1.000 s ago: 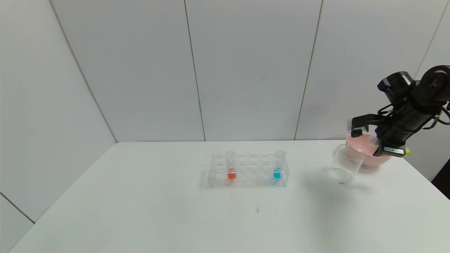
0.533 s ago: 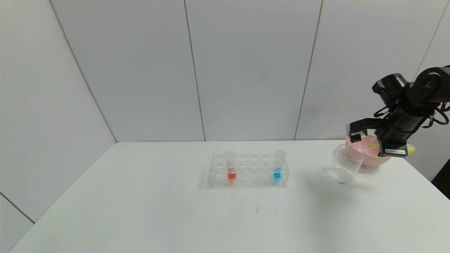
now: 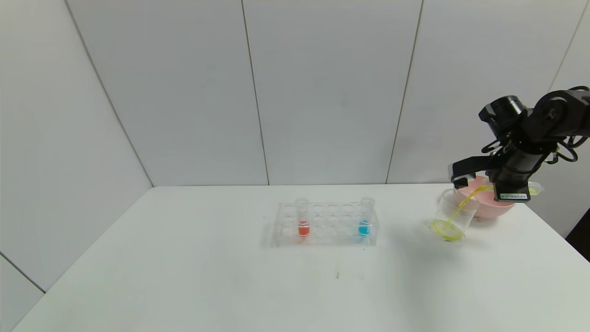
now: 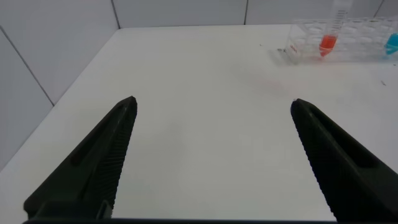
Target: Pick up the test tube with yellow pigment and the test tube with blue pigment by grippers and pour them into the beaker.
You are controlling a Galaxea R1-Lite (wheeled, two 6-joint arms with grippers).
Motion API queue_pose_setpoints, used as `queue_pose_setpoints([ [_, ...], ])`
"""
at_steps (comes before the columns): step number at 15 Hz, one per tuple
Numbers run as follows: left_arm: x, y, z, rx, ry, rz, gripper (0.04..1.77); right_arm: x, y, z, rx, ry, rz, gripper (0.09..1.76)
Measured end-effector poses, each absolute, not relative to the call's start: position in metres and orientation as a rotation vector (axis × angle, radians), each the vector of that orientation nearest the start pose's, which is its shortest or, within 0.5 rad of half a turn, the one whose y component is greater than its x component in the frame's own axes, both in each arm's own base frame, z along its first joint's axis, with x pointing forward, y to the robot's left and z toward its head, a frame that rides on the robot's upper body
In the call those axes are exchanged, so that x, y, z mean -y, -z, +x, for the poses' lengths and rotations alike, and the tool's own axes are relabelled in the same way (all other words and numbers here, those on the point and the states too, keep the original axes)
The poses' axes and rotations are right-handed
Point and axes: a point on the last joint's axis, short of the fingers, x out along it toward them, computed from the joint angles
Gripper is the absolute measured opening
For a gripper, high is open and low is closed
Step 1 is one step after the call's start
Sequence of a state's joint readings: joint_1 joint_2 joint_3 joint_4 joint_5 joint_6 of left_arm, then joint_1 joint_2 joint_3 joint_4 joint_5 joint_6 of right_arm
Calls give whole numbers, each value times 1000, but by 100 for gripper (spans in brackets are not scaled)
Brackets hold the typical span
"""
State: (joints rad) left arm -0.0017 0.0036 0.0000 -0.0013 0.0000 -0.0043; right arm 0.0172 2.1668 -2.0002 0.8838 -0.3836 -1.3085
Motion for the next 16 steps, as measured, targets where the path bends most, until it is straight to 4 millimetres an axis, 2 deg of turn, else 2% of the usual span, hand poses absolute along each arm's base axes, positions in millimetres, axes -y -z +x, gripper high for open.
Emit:
queue_pose_setpoints([
  [6,0,-76,-23,-2,2,-4,176,1,-209,409,-1090,-377,-1488,58],
  [11,0,-76,-23,-2,2,-4,176,-2,-218,404,-1108,-374,-1605,58],
  [16,0,-76,-23,-2,2,-4,176,-12,-228,398,-1078,-384,-1635,58],
])
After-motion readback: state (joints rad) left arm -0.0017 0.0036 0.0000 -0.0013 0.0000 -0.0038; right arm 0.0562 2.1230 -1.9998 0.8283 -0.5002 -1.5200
